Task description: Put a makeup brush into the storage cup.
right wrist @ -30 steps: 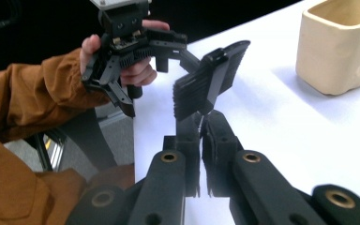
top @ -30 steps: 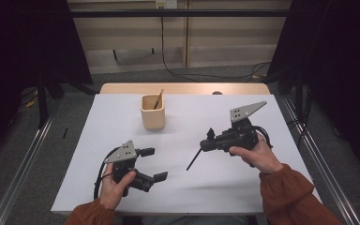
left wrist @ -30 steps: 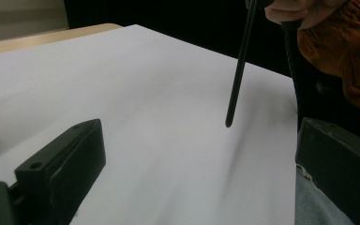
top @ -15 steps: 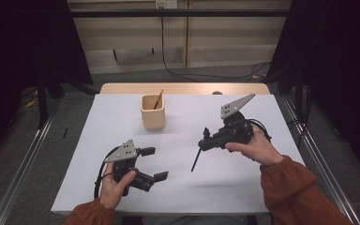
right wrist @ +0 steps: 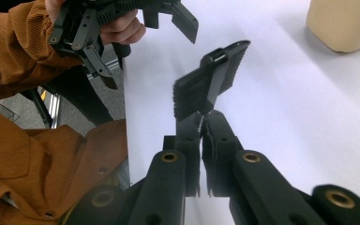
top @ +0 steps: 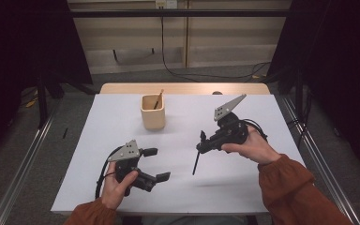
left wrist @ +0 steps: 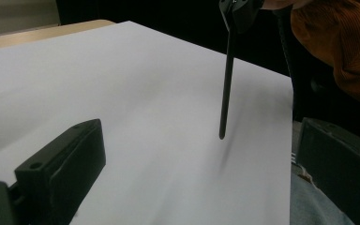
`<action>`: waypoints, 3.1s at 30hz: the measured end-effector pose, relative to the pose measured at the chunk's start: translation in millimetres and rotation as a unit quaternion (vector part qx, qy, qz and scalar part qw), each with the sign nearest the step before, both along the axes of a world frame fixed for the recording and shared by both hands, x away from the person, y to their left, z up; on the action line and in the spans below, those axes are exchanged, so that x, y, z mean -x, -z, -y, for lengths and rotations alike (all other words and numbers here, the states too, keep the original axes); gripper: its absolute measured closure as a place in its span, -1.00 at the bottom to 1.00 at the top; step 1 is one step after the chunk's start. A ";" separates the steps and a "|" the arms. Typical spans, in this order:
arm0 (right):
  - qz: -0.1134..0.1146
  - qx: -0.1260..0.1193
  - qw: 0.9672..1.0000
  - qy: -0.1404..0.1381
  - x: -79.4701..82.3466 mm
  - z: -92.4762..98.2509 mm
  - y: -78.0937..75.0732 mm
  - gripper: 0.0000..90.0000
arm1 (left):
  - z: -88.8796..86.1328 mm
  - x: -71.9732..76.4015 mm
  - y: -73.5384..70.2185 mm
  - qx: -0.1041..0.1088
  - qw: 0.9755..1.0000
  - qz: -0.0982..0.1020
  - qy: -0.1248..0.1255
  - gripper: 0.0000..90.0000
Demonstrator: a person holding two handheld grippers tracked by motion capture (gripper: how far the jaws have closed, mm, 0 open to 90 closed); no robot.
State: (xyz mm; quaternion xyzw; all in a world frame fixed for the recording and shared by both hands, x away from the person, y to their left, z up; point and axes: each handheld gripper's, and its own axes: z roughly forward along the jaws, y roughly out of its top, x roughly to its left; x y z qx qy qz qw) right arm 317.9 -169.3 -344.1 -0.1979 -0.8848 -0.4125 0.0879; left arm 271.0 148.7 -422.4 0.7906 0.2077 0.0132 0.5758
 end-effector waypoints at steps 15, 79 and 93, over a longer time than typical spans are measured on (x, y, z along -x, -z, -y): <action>-0.001 0.004 1.000 -0.004 -1.2 -7.0 0.3 0.90 | 15.7 -6.4 -2.0 0.010 1.000 0.007 0.013 -0.93; -0.001 0.008 1.000 -0.012 -2.7 -22.1 8.5 0.90 | 71.6 -16.3 5.0 -0.006 0.998 0.010 0.058 0.86; 0.003 0.003 1.000 -0.011 -1.2 -20.9 7.7 0.89 | 70.3 -17.1 5.9 0.007 0.998 0.004 0.058 0.90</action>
